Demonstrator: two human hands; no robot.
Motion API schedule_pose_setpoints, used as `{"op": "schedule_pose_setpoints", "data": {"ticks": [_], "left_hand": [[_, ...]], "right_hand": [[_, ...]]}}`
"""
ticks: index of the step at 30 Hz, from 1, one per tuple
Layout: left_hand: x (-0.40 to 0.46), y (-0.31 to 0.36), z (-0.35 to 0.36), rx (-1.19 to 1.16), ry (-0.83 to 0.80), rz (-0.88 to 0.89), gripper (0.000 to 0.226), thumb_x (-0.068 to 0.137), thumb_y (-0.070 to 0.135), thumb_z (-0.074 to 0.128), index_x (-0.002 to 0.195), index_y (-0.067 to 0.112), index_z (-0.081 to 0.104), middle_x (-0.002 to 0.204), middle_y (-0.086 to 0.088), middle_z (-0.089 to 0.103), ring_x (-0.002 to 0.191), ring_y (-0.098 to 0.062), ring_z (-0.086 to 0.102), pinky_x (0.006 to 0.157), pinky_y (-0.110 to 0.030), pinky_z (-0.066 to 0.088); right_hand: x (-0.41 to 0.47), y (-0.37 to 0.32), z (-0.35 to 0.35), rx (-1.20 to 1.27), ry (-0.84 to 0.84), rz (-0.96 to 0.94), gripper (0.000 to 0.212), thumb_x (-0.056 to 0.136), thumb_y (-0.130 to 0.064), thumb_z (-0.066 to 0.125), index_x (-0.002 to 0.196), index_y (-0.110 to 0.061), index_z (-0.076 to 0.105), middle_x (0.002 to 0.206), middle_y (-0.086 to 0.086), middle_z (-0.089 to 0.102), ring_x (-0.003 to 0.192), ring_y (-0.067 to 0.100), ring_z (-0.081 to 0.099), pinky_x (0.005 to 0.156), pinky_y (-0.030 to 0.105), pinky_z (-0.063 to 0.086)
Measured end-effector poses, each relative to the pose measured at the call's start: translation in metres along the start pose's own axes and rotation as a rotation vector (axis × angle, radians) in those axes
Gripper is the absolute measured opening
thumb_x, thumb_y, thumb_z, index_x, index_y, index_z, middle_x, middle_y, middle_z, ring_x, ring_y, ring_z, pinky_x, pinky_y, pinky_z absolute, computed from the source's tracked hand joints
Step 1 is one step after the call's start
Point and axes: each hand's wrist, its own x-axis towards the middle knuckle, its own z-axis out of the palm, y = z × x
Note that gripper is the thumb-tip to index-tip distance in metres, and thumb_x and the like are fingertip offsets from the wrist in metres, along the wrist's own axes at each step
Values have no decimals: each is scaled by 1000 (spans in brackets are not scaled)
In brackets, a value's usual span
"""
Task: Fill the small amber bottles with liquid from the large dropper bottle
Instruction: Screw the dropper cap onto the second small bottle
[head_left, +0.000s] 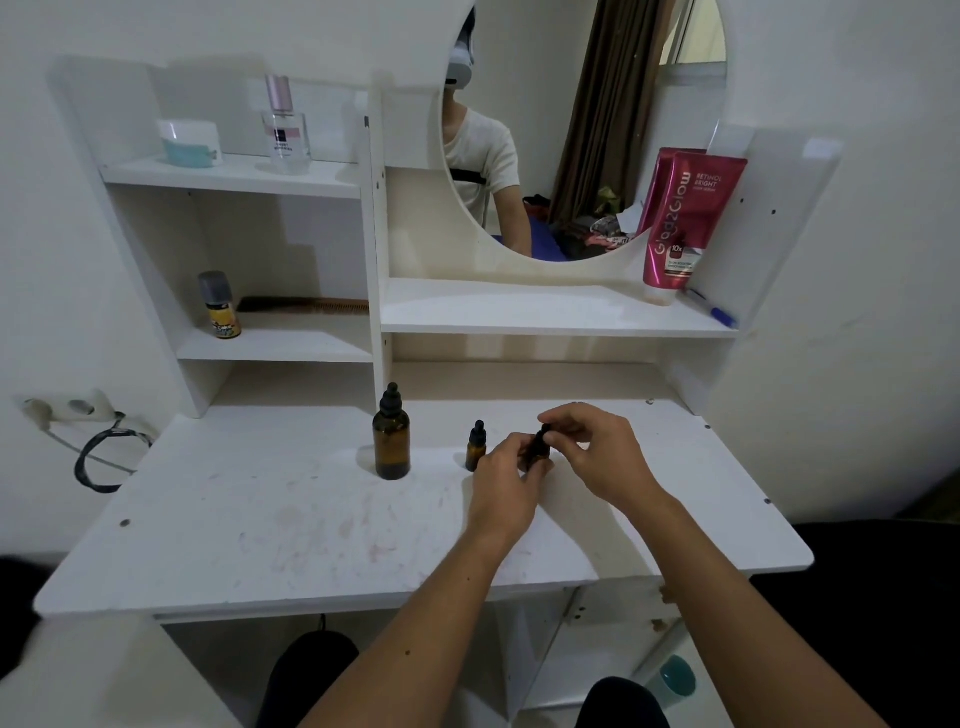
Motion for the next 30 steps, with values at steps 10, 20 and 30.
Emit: {"op": "schedule_pose_setpoints", "data": {"ticks": [10, 20, 30], "left_hand": [[2, -2, -1, -25, -6, -6, 24, 97, 18, 70, 121, 22, 68, 106, 16, 71, 101, 3, 66, 92, -18, 53], [4, -3, -1, -87, 1, -9, 24, 92, 15, 75, 116, 19, 72, 101, 14, 74, 99, 0, 68, 92, -21, 55], [5, -4, -1, -103, 3, -7, 23, 91, 14, 76, 114, 16, 73, 101, 11, 75, 98, -3, 69, 95, -26, 56]], "right_hand": [[0, 2, 1, 36, -7, 54, 20, 91, -10, 80, 106, -22, 79, 94, -14, 78, 88, -3, 72, 80, 6, 51], [-2, 6, 1, 59, -1, 117, 18, 89, -12, 82, 104, -22, 80, 93, -14, 78, 85, -1, 71, 79, 8, 51], [5, 2, -6, -7, -76, 78, 17, 93, -13, 78, 107, -22, 81, 97, -14, 78, 90, -4, 70, 82, 8, 52]]}}
